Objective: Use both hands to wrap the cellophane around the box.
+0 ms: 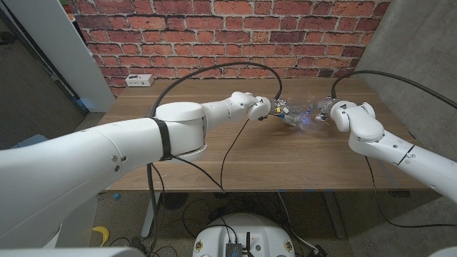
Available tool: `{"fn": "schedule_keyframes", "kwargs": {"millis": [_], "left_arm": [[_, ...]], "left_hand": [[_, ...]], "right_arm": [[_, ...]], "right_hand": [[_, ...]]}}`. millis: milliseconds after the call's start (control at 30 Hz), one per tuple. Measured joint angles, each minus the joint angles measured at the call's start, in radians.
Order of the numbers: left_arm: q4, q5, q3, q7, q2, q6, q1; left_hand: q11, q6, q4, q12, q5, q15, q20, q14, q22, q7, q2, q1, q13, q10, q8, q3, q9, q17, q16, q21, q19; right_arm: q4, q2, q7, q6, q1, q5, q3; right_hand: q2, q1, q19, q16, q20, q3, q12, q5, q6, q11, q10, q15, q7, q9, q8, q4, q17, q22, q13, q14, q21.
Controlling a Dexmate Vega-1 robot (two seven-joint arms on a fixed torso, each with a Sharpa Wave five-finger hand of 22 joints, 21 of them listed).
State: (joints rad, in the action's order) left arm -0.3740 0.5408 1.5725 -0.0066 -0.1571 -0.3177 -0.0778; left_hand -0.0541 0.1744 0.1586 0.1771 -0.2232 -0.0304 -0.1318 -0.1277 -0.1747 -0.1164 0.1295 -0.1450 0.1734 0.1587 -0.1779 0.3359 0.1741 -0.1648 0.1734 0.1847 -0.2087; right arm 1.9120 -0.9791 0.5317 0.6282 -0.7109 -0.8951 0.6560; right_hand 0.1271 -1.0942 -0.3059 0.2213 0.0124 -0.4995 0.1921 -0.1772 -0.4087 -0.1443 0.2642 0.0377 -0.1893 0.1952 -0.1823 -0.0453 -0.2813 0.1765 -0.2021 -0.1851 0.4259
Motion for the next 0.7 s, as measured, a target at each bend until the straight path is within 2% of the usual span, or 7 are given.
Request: {"fn": "schedule_keyframes", "kwargs": {"millis": [67, 167, 233, 300, 467, 633, 700], "left_arm": [[0.001, 0.001, 0.000, 0.011, 0.003, -0.020, -0.001], [0.000, 0.006, -0.010, 0.051, 0.023, -0.076, 0.000], [-0.004, 0.009, -0.018, 0.077, 0.035, -0.100, 0.002], [-0.012, 0.015, -0.031, 0.131, 0.054, -0.140, 0.007], [-0.035, 0.023, -0.061, 0.226, 0.089, -0.192, 0.017], [-0.097, 0.025, -0.106, 0.302, 0.144, -0.209, 0.035], [-0.161, 0.025, -0.144, 0.321, 0.190, -0.201, 0.053]], "left_hand": [[0.000, 0.015, 0.000, 0.000, 0.000, 0.003, 0.000, -0.001, 0.000, 0.003, 0.000, 0.000, 0.000, 0.000, 0.000, 0.000, 0.001, 0.000, 0.000, 0.000, 0.000], [0.000, 0.084, -0.012, 0.028, -0.010, 0.006, -0.024, -0.045, 0.000, -0.005, -0.001, 0.001, 0.002, 0.001, -0.020, 0.012, 0.001, 0.000, 0.006, 0.006, 0.002], [-0.017, 0.134, -0.026, 0.046, -0.017, 0.001, -0.030, -0.091, 0.000, -0.009, -0.001, 0.001, 0.003, 0.053, -0.033, 0.026, 0.001, 0.000, 0.018, 0.012, -0.005], [-0.019, 0.170, -0.040, 0.057, -0.020, -0.010, -0.037, -0.127, -0.004, -0.012, -0.003, -0.016, 0.003, 0.121, -0.043, 0.041, 0.002, -0.005, 0.028, 0.015, -0.011], [-0.004, 0.226, -0.073, 0.079, -0.021, -0.010, -0.040, -0.184, -0.005, -0.013, 0.002, -0.048, 0.025, 0.219, -0.045, 0.070, 0.003, -0.003, 0.033, 0.023, -0.040], [-0.005, 0.235, -0.086, 0.074, -0.021, -0.012, -0.040, -0.197, -0.005, -0.021, -0.002, -0.060, 0.017, 0.228, -0.045, 0.077, 0.003, -0.002, 0.033, 0.023, -0.050], [-0.005, 0.237, -0.090, 0.074, -0.021, -0.011, -0.040, -0.201, -0.005, -0.019, -0.005, -0.064, 0.017, 0.228, -0.045, 0.081, 0.003, -0.004, 0.033, 0.023, -0.050]], "right_arm": [[0.011, -0.006, -0.015, 0.003, -0.015, 0.008, -0.015], [0.028, -0.016, -0.082, 0.014, -0.042, 0.044, -0.042], [0.035, -0.021, -0.111, 0.017, -0.055, 0.063, -0.055], [0.046, -0.026, -0.157, 0.019, -0.078, 0.094, -0.079], [0.062, -0.035, -0.240, 0.020, -0.121, 0.153, -0.124], [0.077, -0.041, -0.330, 0.017, -0.168, 0.222, -0.175], [0.083, -0.043, -0.388, 0.012, -0.188, 0.268, -0.196]], "right_hand": [[0.000, 0.008, 0.000, 0.000, 0.000, 0.002, 0.000, 0.000, 0.000, 0.000, 0.000, 0.000, 0.000, 0.000, 0.000, 0.007, 0.000, 0.000, 0.000, 0.000, 0.000], [0.004, 0.013, -0.004, 0.000, 0.004, 0.000, 0.000, 0.000, 0.000, 0.000, 0.000, 0.000, 0.000, 0.000, -0.002, 0.008, 0.000, 0.000, 0.000, 0.000, 0.000], [0.005, 0.021, -0.005, 0.000, 0.005, 0.000, 0.000, 0.000, -0.008, 0.000, 0.000, 0.000, 0.007, 0.000, -0.007, 0.008, 0.000, 0.000, 0.000, 0.000, -0.005], [0.000, 0.025, -0.005, 0.000, 0.005, 0.003, 0.000, 0.000, -0.011, 0.001, -0.001, 0.000, 0.011, 0.000, -0.010, 0.011, 0.000, 0.000, 0.000, 0.000, -0.005], [-0.009, 0.061, -0.015, 0.000, 0.015, 0.017, 0.000, 0.000, -0.022, 0.013, 0.002, 0.000, 0.022, 0.000, -0.011, 0.025, 0.003, 0.000, 0.000, 0.000, -0.007], [-0.005, 0.089, -0.016, 0.005, 0.016, 0.027, 0.004, 0.000, -0.037, 0.025, 0.004, 0.000, 0.036, 0.000, -0.016, 0.035, 0.003, 0.000, 0.000, -0.002, -0.008], [-0.004, 0.091, -0.016, 0.005, 0.016, 0.028, 0.004, -0.004, -0.041, 0.031, 0.009, 0.000, 0.041, 0.000, -0.018, 0.036, 0.004, 0.000, 0.000, -0.008, -0.012]]}}
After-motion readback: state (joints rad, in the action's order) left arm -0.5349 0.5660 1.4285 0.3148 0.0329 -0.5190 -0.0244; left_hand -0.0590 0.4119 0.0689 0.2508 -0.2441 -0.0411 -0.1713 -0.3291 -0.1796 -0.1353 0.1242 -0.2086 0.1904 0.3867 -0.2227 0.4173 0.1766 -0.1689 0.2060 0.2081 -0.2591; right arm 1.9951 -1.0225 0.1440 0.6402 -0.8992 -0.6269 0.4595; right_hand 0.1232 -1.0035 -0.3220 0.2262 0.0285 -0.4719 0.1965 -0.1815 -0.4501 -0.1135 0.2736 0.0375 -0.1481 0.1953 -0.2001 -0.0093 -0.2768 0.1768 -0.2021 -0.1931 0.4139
